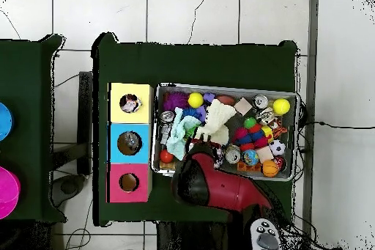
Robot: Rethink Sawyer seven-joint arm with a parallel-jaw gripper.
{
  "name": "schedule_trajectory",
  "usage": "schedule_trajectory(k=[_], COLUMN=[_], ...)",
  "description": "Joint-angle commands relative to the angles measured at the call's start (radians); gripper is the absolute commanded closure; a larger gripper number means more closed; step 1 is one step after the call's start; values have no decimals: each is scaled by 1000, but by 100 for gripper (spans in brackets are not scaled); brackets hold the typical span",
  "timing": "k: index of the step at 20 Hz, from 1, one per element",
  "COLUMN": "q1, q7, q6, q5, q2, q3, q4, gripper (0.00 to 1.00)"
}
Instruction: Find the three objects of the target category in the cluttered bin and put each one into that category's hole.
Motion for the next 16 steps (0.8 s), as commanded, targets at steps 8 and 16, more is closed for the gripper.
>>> schedule_trajectory(k=[8,16], q1=[-134,-271], q7=[73,68], q6=[-81,-96], q5=[-122,-237], q2=[54,71], q3=[-31,58], q4=[-127,-164], gripper=[100,100])
